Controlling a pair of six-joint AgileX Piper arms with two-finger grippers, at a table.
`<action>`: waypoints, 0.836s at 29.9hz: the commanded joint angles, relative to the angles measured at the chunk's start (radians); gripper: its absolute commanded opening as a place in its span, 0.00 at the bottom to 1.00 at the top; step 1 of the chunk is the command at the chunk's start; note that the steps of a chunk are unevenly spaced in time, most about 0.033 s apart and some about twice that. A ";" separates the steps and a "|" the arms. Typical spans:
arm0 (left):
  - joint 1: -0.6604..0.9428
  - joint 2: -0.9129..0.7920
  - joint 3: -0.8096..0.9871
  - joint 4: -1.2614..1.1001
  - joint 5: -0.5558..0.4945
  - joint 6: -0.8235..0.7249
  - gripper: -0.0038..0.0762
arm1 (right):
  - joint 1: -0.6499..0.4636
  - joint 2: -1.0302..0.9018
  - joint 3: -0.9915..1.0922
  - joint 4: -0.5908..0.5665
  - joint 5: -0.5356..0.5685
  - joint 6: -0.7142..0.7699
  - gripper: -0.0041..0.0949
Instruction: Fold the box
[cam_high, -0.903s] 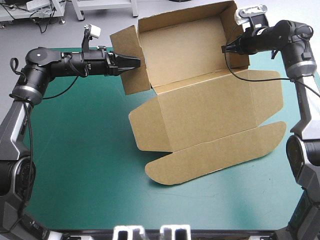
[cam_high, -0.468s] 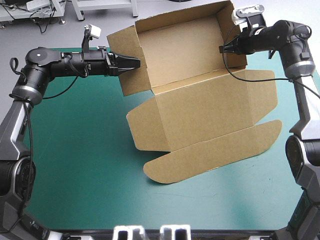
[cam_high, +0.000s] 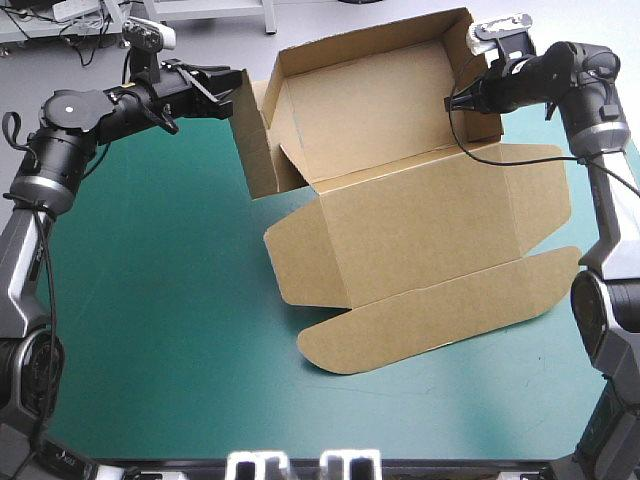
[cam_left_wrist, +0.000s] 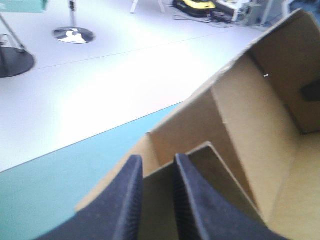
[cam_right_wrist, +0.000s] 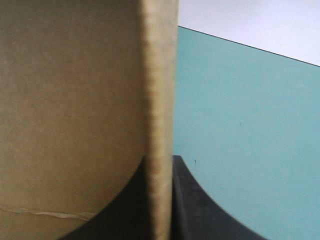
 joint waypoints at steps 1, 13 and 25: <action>0.003 -0.071 -0.034 0.134 -0.126 -0.097 0.25 | -0.004 -0.057 -0.032 0.029 -0.056 0.008 0.02; 0.168 -0.065 -0.034 0.835 -0.011 -0.657 0.25 | -0.004 -0.057 -0.032 0.131 -0.060 -0.024 0.02; 0.196 0.069 0.005 0.609 0.127 -0.592 0.25 | -0.004 -0.057 -0.034 0.300 -0.028 -0.103 0.02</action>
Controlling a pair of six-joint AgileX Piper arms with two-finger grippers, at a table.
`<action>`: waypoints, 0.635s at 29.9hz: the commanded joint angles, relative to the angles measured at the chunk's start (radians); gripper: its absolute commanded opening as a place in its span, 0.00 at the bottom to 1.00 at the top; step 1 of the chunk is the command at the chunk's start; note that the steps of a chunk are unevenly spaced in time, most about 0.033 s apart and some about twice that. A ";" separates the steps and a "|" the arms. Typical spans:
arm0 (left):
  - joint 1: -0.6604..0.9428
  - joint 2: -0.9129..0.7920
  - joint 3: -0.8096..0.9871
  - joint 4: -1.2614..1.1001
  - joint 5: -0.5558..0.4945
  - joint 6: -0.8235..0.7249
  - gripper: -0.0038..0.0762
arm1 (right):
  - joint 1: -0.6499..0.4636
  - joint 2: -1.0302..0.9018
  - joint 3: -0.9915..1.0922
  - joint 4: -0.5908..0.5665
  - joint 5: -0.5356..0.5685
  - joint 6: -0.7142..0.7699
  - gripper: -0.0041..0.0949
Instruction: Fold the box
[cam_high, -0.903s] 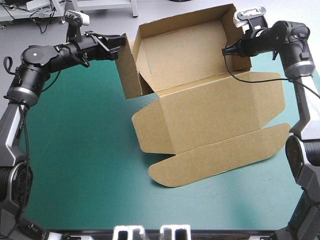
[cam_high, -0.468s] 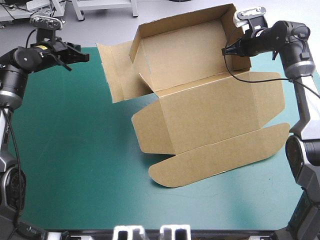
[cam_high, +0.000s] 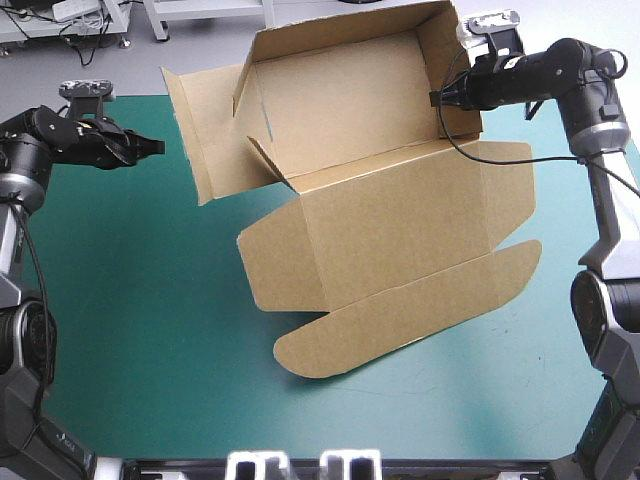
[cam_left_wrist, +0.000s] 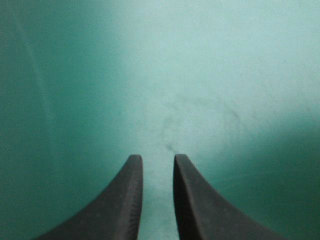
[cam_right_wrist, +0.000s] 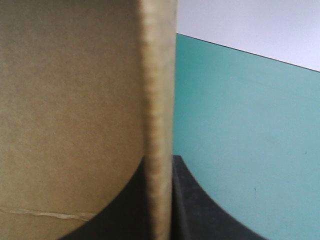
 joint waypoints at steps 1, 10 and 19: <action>-0.001 0.001 -0.023 -0.222 0.022 0.096 0.25 | -0.004 -0.057 -0.034 0.088 -0.028 -0.020 0.02; -0.005 0.050 -0.023 -0.869 0.280 0.467 0.25 | -0.004 -0.057 -0.034 0.097 -0.020 -0.041 0.02; -0.020 0.030 -0.023 -1.031 0.436 0.507 0.25 | -0.004 -0.041 -0.034 -0.017 -0.059 0.032 0.02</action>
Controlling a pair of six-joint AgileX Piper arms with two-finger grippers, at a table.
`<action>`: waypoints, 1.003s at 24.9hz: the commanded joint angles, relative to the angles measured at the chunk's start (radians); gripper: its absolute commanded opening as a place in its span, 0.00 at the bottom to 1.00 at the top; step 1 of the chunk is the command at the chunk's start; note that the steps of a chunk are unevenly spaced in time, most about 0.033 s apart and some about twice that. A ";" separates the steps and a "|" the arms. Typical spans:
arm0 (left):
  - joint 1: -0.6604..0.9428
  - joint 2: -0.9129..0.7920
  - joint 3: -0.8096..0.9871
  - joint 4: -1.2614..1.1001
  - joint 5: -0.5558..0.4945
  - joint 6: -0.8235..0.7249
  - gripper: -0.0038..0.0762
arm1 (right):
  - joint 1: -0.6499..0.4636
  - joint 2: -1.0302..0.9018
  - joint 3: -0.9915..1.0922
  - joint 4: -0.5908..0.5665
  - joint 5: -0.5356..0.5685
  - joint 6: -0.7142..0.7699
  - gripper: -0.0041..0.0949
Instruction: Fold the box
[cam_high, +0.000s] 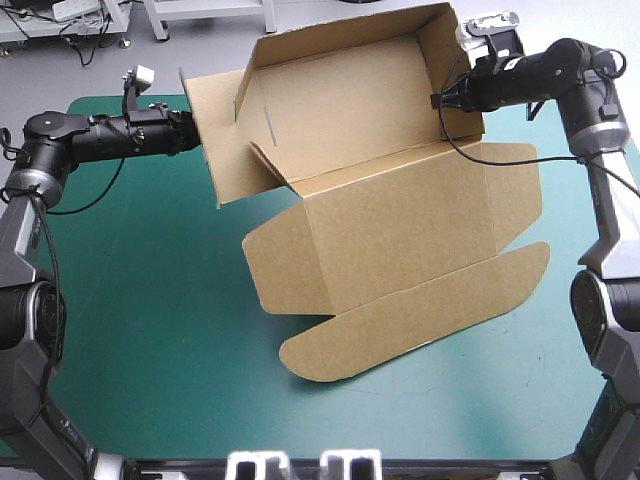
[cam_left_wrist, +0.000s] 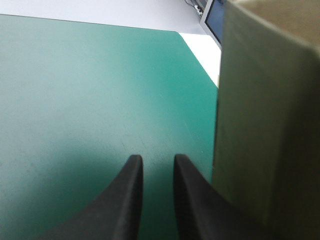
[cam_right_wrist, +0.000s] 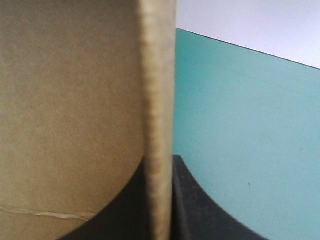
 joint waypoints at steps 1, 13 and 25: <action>-0.018 -0.078 -0.029 -0.096 0.096 0.007 0.25 | -0.004 -0.043 -0.034 0.001 -0.065 0.039 0.02; -0.136 -0.092 -0.029 -0.149 0.094 0.017 0.45 | -0.002 -0.026 -0.034 0.005 -0.079 0.049 0.02; -0.176 -0.097 -0.070 -0.218 0.089 0.072 0.45 | 0.037 -0.026 -0.034 -0.040 -0.121 0.072 0.02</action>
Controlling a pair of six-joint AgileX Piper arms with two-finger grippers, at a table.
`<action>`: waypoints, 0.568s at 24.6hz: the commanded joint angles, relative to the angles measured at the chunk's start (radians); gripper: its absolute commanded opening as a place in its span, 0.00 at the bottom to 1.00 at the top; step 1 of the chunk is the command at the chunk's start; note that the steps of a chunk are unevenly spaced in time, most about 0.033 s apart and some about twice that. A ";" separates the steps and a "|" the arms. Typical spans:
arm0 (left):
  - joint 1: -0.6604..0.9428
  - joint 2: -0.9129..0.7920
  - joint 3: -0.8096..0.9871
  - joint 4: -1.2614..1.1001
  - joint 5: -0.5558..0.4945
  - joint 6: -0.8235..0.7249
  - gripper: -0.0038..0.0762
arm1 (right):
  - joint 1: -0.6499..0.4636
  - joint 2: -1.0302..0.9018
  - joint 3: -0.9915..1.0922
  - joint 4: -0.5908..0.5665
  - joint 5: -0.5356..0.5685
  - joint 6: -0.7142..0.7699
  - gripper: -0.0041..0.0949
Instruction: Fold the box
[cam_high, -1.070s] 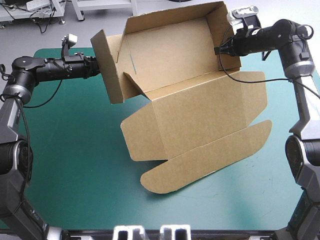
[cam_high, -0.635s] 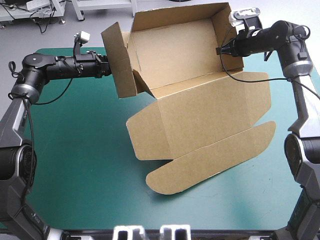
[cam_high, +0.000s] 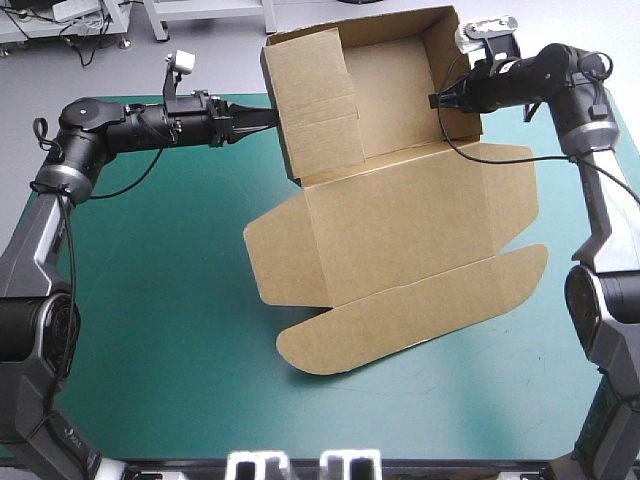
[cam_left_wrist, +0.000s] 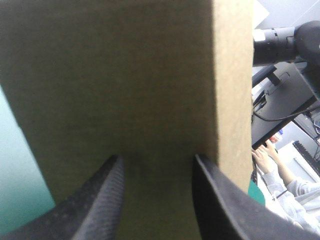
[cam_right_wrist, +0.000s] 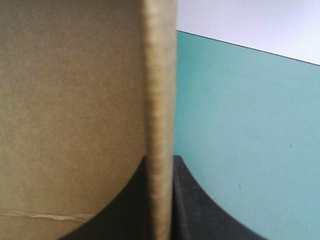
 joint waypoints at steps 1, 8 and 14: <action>-0.023 -0.059 -0.034 -0.121 0.085 0.043 0.47 | 0.037 -0.059 -0.034 -0.017 -0.078 0.039 0.02; -0.032 -0.059 -0.034 -0.061 0.059 0.040 0.52 | 0.059 -0.059 -0.034 -0.019 -0.095 0.059 0.02; -0.033 -0.059 -0.039 0.088 -0.079 -0.024 0.52 | 0.076 -0.059 -0.034 -0.044 -0.103 0.094 0.02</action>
